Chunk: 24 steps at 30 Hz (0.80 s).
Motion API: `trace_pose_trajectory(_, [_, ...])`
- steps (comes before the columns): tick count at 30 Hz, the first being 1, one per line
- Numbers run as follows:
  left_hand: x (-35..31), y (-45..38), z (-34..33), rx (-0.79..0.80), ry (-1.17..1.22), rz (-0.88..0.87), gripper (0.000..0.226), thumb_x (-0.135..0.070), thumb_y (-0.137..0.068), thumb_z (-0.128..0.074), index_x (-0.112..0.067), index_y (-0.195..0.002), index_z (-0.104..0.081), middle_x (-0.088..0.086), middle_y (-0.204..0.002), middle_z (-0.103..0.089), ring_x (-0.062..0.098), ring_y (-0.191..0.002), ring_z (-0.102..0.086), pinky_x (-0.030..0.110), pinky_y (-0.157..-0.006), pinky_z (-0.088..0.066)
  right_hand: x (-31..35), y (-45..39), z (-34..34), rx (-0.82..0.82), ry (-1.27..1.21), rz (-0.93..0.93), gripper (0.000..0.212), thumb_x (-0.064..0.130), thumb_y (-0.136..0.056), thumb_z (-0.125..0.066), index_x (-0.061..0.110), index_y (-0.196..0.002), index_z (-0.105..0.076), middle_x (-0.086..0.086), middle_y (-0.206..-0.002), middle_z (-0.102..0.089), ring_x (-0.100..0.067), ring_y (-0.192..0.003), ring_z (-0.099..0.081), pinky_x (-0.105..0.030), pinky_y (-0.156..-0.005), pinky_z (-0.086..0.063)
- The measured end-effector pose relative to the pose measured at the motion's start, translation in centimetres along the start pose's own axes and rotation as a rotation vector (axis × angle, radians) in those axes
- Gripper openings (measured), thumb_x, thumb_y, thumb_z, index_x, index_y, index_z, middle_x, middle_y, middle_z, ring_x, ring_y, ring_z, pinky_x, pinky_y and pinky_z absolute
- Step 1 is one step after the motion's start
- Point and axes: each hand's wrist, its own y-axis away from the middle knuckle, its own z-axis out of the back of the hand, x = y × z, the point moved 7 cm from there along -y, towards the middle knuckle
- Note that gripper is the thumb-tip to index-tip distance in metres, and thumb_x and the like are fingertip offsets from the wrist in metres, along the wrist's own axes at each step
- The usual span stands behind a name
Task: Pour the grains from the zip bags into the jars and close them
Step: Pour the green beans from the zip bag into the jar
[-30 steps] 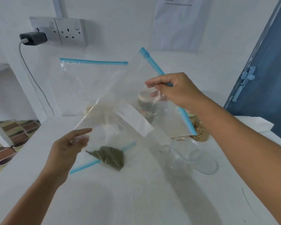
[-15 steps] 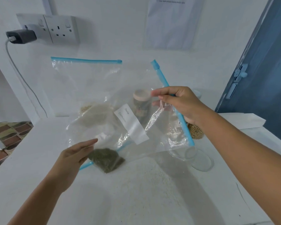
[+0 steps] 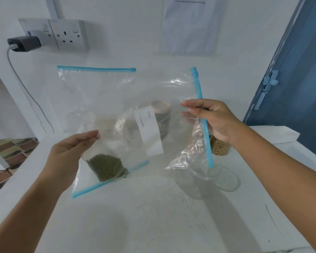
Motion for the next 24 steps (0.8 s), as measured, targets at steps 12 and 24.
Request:
trace_pose_trajectory(12, [-7.1, -3.3, -4.3, 0.101, -0.115, -0.085, 0.025, -0.004, -0.091, -0.071, -0.025, -0.094, -0.084, 0.0, -0.104, -0.079, 0.011, -0.081, -0.071, 0.021, -0.082, -0.058, -0.7, 0.3, 3.2, -0.007, -0.07, 0.007, 0.052, -0.004, -0.083, -0.075, 0.016, -0.131, -0.071, 0.007, -0.139, -0.067, -0.023, -0.12, -0.07, -0.039, -0.105, -0.055])
trace_pose_trajectory(24, [-8.7, -3.2, -5.5, 0.172, -0.123, -0.05, 0.031, -0.026, -0.061, -0.083, -0.023, -0.092, -0.085, 0.0, -0.102, -0.079, 0.009, -0.077, -0.068, 0.032, -0.093, -0.06, -1.6, 2.6, 4.0, 0.002, 0.151, 0.059, 0.04, -0.006, -0.093, -0.068, 0.021, -0.121, -0.075, -0.005, -0.111, -0.079, -0.018, -0.112, -0.073, -0.031, -0.102, -0.056])
